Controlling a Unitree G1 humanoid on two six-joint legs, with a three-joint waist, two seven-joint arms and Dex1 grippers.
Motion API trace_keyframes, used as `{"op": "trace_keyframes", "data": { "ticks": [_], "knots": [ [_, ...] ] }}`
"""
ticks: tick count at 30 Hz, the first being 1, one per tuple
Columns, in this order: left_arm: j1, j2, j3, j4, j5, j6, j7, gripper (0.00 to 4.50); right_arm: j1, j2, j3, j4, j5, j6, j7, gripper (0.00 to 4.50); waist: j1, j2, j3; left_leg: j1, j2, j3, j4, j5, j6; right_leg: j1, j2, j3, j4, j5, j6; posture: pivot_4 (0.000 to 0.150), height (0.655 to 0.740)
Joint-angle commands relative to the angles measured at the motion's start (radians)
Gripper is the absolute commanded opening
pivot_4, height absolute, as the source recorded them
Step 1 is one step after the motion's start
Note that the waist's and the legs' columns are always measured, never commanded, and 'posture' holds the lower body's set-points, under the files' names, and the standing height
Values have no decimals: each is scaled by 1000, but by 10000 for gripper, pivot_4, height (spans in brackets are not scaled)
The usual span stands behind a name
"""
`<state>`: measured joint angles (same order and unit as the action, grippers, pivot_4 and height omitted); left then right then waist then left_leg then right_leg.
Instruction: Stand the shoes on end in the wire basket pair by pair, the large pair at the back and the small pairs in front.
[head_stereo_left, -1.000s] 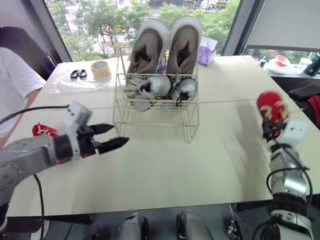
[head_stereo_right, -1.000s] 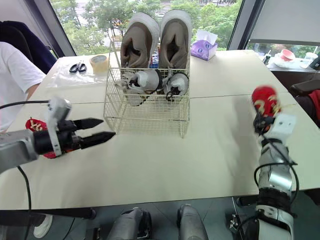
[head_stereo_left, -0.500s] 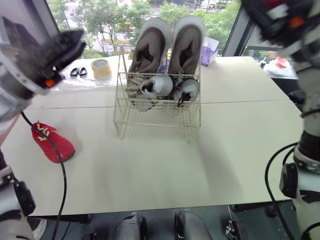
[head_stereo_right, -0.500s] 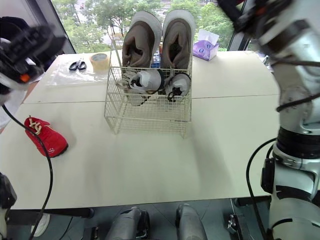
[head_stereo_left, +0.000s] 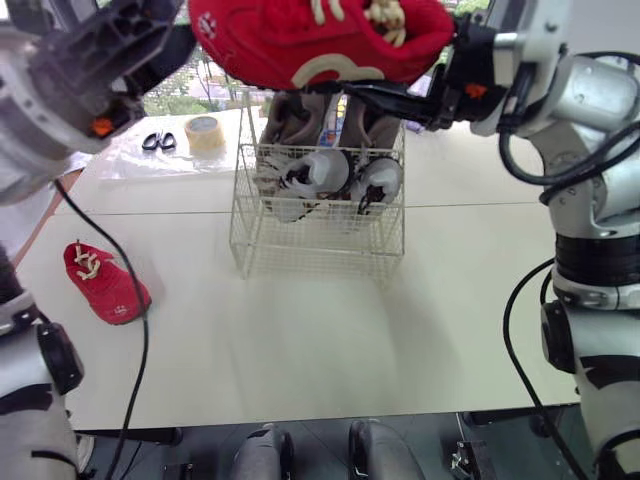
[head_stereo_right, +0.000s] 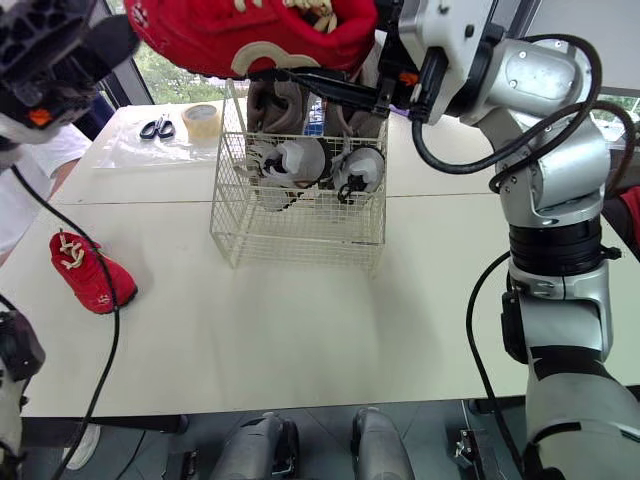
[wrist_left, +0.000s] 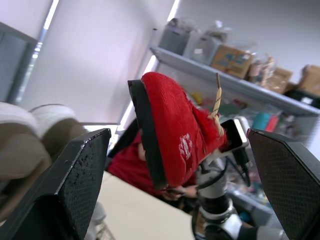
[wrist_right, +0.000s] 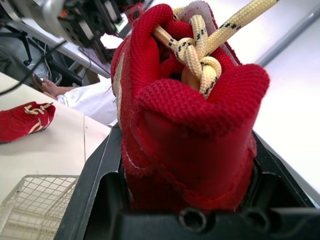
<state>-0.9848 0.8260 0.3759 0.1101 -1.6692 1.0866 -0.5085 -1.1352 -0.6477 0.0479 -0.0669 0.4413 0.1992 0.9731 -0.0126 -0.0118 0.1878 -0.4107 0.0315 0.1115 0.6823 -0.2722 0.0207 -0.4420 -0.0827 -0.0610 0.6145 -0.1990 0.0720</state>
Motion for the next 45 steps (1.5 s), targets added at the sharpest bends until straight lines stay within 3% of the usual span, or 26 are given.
{"op": "trace_keyframes", "data": {
  "ticks": [1,3,9,10,15,20,24,27,31,34,36,38,45],
  "knots": [
    [-39,-19,-19,15,37,15,-56,45000,-3,7,-13,-30,-28,-38,5,20465,-1,0,0,0,0,0,0,0,0,0,0,0,0,0,0,1500,7400],
    [-44,-35,-19,37,48,20,-71,37201,0,8,-11,-32,-41,-47,10,20465,-1,0,0,0,0,0,0,0,0,0,0,0,0,0,0,1500,7400],
    [-66,-68,-20,78,79,42,-114,6136,20,1,-17,-77,-49,-26,9,20465,-1,0,0,0,0,0,0,0,0,0,0,0,0,0,0,1500,7400],
    [-69,-72,-21,80,86,43,-116,2881,25,-1,-16,-83,-54,-21,6,20465,-1,0,0,0,0,0,0,0,0,0,0,0,0,0,0,1500,7400],
    [-64,-90,-18,71,129,37,-121,2365,41,-1,-20,-99,-69,-4,-9,20465,0,0,0,0,0,0,0,0,0,0,0,0,0,0,0,1500,7400],
    [-41,-135,76,61,75,-17,-21,2365,106,-36,-60,-104,-76,72,-46,44139,0,0,0,0,0,0,0,0,0,0,0,0,0,0,0,1500,7400],
    [-22,-251,174,-1,59,-183,137,2365,186,-5,-134,-54,-91,99,-179,44139,1,-1,1,0,0,0,0,0,0,0,-1,0,0,0,0,1500,7400],
    [-1,-419,185,-138,105,-351,236,2365,227,164,-289,-96,224,342,-353,44139,3,-2,0,0,0,-1,0,0,-1,1,-2,0,0,0,0,1500,7400],
    [11,-540,156,-224,121,-444,289,2365,206,365,-394,-178,542,473,-595,44139,2,-1,0,0,0,-1,0,1,-1,0,-3,0,1,1,-1,1500,7400],
    [17,-551,146,-241,121,-467,301,2365,205,376,-407,-201,605,506,-662,44139,2,-1,0,0,0,-1,0,0,-1,0,-2,-1,1,1,-1,1500,7400],
    [61,-580,91,-259,175,-471,288,2365,147,572,-370,-213,696,429,-794,44139,-4,-1,0,0,0,-1,0,-3,6,0,-1,-1,0,1,-1,1500,7400],
    [96,-606,61,-272,200,-483,290,2365,103,683,-350,-208,727,386,-859,44139,-4,1,0,1,0,0,0,-3,6,0,0,0,1,1,-1,1500,7400],
    [164,-664,-20,-335,232,-504,294,2365,53,715,-315,-167,737,364,-879,44139,2,-2,-1,-3,-1,-4,1,-4,7,1,0,-2,-1,1,-1,1500,7400]
  ]
}}
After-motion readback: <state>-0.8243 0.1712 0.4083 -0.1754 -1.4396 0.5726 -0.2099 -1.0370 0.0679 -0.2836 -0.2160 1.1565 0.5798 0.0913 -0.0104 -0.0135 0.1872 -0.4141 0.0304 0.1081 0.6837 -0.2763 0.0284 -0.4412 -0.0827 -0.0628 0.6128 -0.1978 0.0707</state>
